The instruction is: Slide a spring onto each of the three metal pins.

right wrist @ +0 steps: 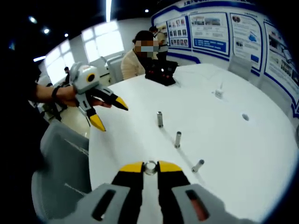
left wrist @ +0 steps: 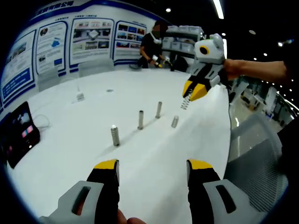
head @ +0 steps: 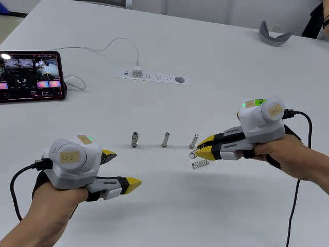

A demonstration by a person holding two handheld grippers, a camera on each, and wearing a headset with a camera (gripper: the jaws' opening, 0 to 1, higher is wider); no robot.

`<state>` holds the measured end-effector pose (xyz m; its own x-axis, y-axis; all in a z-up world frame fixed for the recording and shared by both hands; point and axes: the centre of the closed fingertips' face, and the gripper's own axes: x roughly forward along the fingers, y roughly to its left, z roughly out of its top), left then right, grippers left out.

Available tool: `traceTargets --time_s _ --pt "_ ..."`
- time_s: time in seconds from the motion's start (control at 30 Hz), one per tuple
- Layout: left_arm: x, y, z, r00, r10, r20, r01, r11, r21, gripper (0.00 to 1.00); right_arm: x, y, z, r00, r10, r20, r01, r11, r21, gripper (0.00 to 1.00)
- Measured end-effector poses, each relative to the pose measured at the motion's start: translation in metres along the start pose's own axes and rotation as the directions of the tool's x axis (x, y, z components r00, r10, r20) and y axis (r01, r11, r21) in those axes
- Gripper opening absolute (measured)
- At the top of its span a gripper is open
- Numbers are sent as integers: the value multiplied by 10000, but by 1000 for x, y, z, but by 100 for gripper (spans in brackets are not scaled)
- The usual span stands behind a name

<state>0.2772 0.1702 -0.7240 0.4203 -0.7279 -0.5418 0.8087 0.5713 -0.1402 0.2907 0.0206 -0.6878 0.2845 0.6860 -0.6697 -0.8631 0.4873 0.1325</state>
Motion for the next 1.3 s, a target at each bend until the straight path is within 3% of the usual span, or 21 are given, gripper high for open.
traceTargets --time_s 0.8,1.3 --pt "-17 18 -3 9980 578 259 -562 9967 -579 72 13 -31 15 9989 -335 -339 322 9988 -368 12" --pt "-26 26 -7 9961 825 320 -799 9940 -750 75 33 -47 24 9967 -452 -680 411 9973 -601 12"
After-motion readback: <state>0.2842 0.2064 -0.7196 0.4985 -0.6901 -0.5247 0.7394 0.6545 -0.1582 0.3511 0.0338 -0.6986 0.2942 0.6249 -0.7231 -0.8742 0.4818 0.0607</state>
